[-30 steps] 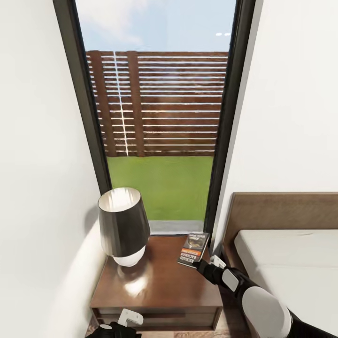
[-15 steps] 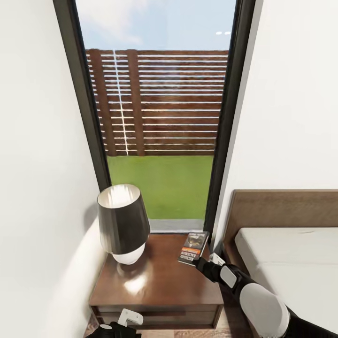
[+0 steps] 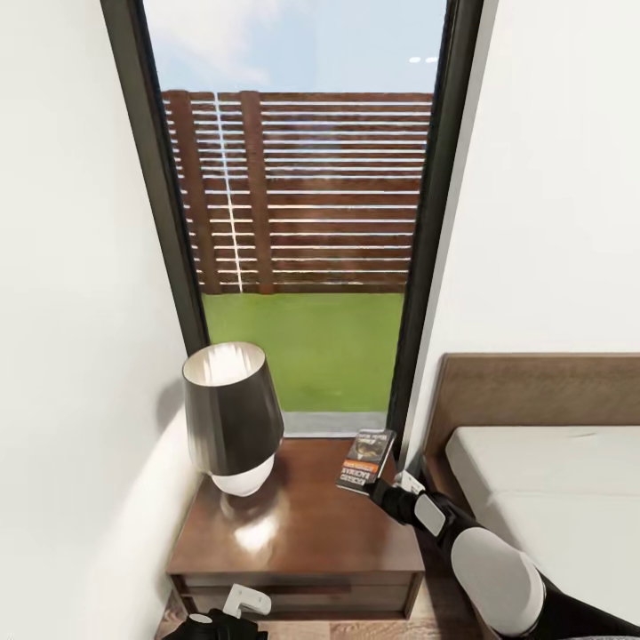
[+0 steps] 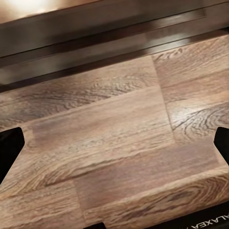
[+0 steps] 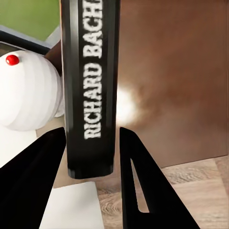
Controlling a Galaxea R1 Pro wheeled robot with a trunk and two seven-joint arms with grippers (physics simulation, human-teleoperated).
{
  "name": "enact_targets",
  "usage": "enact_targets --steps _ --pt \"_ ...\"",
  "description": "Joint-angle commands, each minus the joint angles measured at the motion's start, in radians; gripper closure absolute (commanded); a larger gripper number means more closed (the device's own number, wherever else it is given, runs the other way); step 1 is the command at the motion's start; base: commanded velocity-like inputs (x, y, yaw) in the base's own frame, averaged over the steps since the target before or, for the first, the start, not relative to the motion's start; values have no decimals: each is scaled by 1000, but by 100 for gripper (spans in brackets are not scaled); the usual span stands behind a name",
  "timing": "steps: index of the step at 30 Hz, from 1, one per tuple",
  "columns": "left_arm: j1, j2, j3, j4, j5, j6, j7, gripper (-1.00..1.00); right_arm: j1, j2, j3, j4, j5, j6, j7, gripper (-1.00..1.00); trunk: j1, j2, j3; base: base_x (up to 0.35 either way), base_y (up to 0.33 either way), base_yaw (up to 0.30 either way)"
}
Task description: In the bedroom, move the book from the bed onto either nightstand, and place the two sandals side by side next to the bed.
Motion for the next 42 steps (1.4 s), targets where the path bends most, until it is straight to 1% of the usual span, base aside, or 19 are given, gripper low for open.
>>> enact_targets --steps 1,9,15,20,36,42 --pt "-1 0 -3 -1 5 4 -1 -100 -2 1 -8 -4 10 7 4 100 4 -8 -4 0 0 0" --pt "-1 0 -3 -1 5 4 -1 -100 -7 2 -9 -3 9 7 -1 100 35 -64 -29 0 0 0" --pt "-1 0 -3 -1 5 4 0 -100 -8 1 -10 0 8 8 -40 100 58 -106 -48 0 0 0" --pt "-1 0 -3 -1 5 4 0 -100 -8 2 -11 2 8 8 -59 100 77 -141 -64 0 0 0" --pt "-1 -1 -3 -1 5 7 -1 -100 -9 5 -11 6 7 8 -68 100 138 -253 -114 0 0 0" --pt "-5 -5 -4 -8 6 22 -5 -100 -9 5 -11 7 7 8 -68 100 161 -295 -133 0 0 0"
